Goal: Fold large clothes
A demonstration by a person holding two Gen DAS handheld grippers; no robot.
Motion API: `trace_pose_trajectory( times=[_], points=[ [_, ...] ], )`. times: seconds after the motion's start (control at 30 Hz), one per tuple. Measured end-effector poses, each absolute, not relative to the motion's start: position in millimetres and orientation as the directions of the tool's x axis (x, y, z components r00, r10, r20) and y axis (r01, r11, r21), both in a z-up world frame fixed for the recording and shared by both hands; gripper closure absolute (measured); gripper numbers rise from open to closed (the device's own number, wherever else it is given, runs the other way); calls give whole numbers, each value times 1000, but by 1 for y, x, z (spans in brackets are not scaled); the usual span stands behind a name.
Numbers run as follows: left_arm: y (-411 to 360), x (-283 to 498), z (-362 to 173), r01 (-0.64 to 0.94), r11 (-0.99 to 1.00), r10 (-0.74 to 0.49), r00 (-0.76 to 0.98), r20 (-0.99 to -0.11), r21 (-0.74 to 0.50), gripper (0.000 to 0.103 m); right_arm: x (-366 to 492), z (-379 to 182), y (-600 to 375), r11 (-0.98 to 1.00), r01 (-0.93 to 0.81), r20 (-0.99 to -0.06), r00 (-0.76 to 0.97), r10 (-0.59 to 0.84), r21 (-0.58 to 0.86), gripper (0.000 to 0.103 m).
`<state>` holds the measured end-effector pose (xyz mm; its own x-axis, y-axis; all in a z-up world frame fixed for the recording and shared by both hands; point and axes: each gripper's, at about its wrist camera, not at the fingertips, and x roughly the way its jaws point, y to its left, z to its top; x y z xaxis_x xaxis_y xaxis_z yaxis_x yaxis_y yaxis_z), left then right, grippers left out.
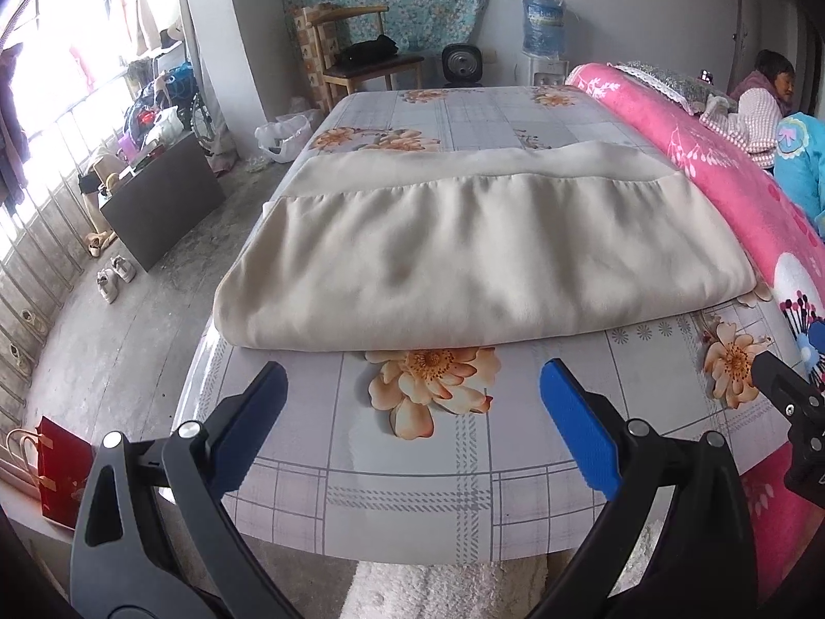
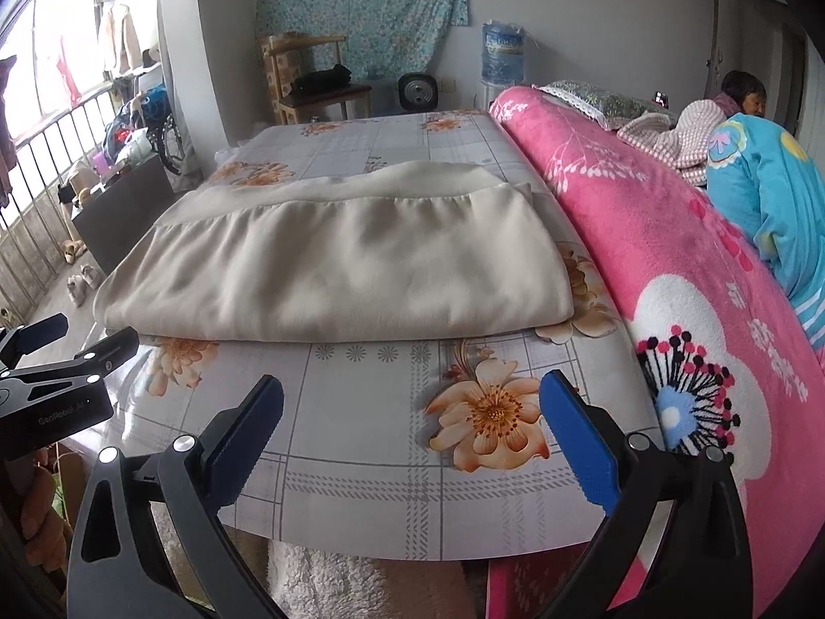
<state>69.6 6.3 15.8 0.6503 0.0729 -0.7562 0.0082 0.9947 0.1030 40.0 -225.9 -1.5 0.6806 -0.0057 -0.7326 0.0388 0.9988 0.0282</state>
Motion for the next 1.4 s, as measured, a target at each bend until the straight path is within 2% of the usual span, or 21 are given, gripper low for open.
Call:
trace_pose_trajectory(
  times=[0.37,1.4],
  points=[
    [8,80,-1,14,999,26,594,-804,43,8,52,-11,-215,999,21,-764,645,7,26,6],
    [6,82,1,10,1000,-3,584,-812,3,8,59,-9,-214,999,52,-781,624,-22,13,6]
  ],
)
